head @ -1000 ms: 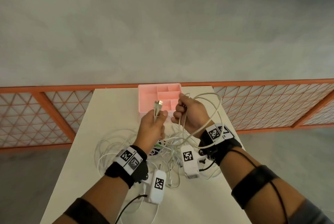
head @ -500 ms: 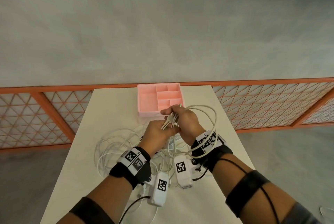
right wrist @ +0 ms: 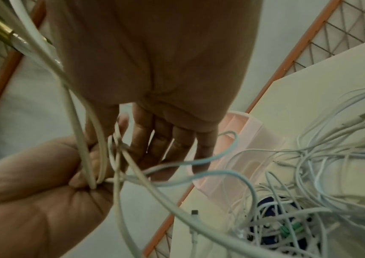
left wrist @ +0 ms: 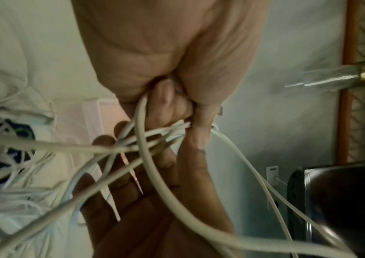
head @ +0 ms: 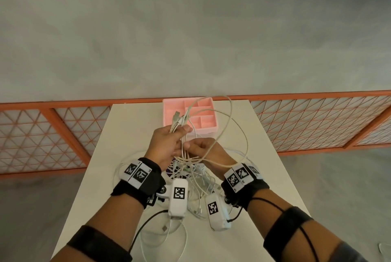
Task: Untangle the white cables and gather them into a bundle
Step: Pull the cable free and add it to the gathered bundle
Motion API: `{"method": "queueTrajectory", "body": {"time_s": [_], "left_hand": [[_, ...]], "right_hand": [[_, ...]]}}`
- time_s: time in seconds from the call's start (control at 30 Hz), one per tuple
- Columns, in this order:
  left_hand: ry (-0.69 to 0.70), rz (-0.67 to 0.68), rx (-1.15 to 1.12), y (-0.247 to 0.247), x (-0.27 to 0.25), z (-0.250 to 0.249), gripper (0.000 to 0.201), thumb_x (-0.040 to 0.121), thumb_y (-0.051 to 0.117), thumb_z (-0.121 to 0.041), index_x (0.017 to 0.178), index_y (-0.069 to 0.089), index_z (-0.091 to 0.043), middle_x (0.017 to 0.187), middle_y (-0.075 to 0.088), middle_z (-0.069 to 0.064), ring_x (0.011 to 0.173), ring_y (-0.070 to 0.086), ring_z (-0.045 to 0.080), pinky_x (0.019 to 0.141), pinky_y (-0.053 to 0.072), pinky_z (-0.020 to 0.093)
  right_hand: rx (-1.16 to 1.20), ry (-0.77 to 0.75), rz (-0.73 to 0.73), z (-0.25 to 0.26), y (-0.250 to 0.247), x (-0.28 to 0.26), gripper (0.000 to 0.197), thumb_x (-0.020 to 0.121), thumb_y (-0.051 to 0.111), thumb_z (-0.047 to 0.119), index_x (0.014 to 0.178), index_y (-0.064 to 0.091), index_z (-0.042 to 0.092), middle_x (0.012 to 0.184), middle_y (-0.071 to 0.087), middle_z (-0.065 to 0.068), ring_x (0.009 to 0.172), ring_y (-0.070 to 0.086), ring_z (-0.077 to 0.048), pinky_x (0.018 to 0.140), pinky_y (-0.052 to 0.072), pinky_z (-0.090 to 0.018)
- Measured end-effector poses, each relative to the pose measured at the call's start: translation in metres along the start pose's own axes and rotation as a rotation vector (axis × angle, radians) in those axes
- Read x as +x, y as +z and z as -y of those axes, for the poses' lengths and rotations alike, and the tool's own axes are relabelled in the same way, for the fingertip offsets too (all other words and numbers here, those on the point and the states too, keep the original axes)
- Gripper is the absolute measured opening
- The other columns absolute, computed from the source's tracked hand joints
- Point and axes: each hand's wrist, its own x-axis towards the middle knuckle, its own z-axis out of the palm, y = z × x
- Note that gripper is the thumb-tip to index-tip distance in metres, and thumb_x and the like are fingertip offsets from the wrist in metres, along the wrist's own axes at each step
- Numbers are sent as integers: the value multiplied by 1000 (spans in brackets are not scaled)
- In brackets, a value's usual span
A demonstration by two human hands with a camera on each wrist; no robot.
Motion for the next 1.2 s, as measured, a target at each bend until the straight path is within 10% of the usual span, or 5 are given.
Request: {"method": "queueTrajectory", "body": {"time_s": [0.3,0.43,0.7,0.93,1.2], "left_hand": [[55,25,85,-1,-7,-1,10,90,71,-8,85,65,-3,46,47,-8,33,36,6,33,28,16],[32,-60,-152,-17,7,-3,20,98,62,-21,109,68,-5,52,31,-11,42,22,6,36,20,18],[58,-398,-711,-100,31,-20,42,108,37,-35,70,44,-18,47,22,-8,35,19,6,32,17,19],[95,-380,-674,-90,34,-20,44,106,39,-44,71,45,-18,48,22,-8,37,18,7,33,17,19],[10,-311,-529,-53,31,8,41,107,39,-40,75,49,-17,51,25,-8,37,19,6,33,17,18]], "right_hand": [[-247,43,-110,10,-1,13,25,93,64,12,87,67,-12,67,67,-11,55,58,-16,54,46,-24],[185,-63,-278,30,-13,17,22,101,45,4,87,60,-4,64,63,-13,54,58,-22,56,52,-32],[59,-61,-680,43,-129,-4,18,96,51,11,78,51,15,55,37,4,45,35,-12,43,37,-24],[663,-181,-788,42,-170,-16,36,98,43,18,64,36,21,53,21,5,45,20,-13,48,31,-26],[29,-592,-1174,121,-201,-35,15,86,59,16,73,55,21,63,50,4,53,45,-12,52,42,-27]]}}
